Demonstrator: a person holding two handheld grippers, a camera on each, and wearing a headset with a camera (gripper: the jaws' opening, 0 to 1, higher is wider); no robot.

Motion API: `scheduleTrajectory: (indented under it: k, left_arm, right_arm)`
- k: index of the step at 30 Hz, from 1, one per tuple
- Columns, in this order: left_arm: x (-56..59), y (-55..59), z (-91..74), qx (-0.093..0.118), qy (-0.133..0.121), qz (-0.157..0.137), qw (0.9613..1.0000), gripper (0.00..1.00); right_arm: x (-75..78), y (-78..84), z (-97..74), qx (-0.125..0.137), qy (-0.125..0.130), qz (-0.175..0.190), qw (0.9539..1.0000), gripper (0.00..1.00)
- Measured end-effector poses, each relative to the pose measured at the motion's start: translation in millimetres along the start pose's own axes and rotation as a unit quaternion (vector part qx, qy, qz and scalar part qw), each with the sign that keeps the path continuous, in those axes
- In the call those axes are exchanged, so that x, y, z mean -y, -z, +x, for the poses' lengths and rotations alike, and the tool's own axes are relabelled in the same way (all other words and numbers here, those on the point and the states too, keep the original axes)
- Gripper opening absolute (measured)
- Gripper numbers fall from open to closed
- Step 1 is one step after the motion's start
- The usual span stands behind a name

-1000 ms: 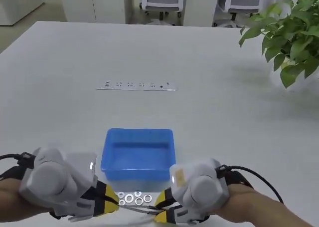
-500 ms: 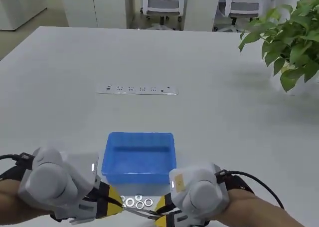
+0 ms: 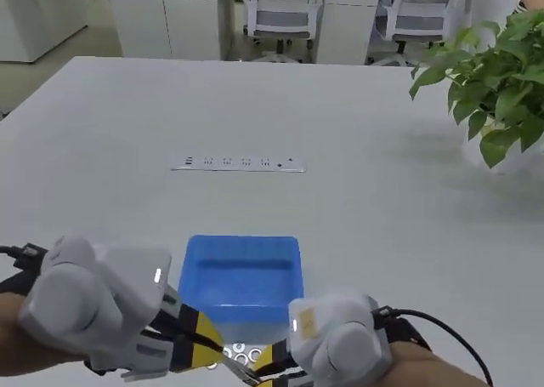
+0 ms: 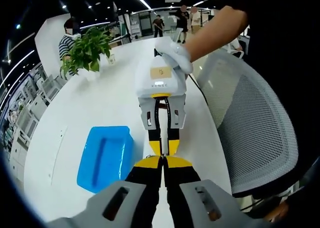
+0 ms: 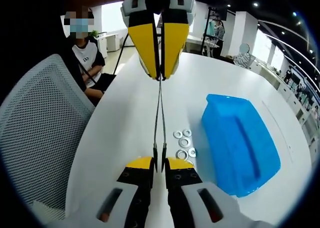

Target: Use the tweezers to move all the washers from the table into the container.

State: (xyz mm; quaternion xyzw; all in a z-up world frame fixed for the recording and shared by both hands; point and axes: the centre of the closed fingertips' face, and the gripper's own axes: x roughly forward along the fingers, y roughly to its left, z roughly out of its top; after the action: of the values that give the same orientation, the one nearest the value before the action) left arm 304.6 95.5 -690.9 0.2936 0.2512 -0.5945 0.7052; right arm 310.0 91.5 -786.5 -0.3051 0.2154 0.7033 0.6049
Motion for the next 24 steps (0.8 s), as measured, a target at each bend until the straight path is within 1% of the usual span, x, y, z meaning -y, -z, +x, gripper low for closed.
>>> scheduleTrajectory:
  k: [3, 7, 13, 14, 15, 19, 24]
  left_arm:
    - [1.2, -2.5, 0.4, 0.005, 0.003, 0.001, 1.0000, 0.05]
    - [3.0, -6.8, 2.2, 0.019, 0.007, -0.001, 0.9998, 0.05]
    - [7.1, -9.4, 9.6, 0.029, 0.016, 0.001, 0.9995, 0.05]
    - [7.4, -12.3, 10.2, 0.036, 0.017, 0.000, 0.9992, 0.05]
    - [7.1, -13.2, 11.1, 0.039, 0.016, 0.000, 0.9991, 0.05]
    - [7.9, -15.6, 13.5, 0.047, 0.022, -0.001, 0.9987, 0.05]
    - [6.3, -16.9, 16.1, 0.057, 0.023, -0.007, 0.9981, 0.05]
  right_arm:
    - [-2.0, -2.3, 2.9, 0.004, -0.002, -0.003, 1.0000, 0.11]
    - [-3.9, -5.4, 6.6, 0.008, -0.002, -0.004, 1.0000, 0.11]
    - [-9.4, -2.1, 9.2, 0.006, -0.005, 0.000, 1.0000, 0.11]
    - [-8.9, -2.6, 8.5, 0.009, -0.001, 0.001, 1.0000, 0.11]
    - [-9.0, -1.8, 7.8, 0.009, 0.000, 0.006, 0.9999, 0.11]
    - [-8.9, -1.3, 7.2, 0.012, 0.003, 0.010, 0.9999, 0.11]
    - [-7.6, -1.2, 6.3, 0.011, 0.007, 0.011, 0.9998, 0.12]
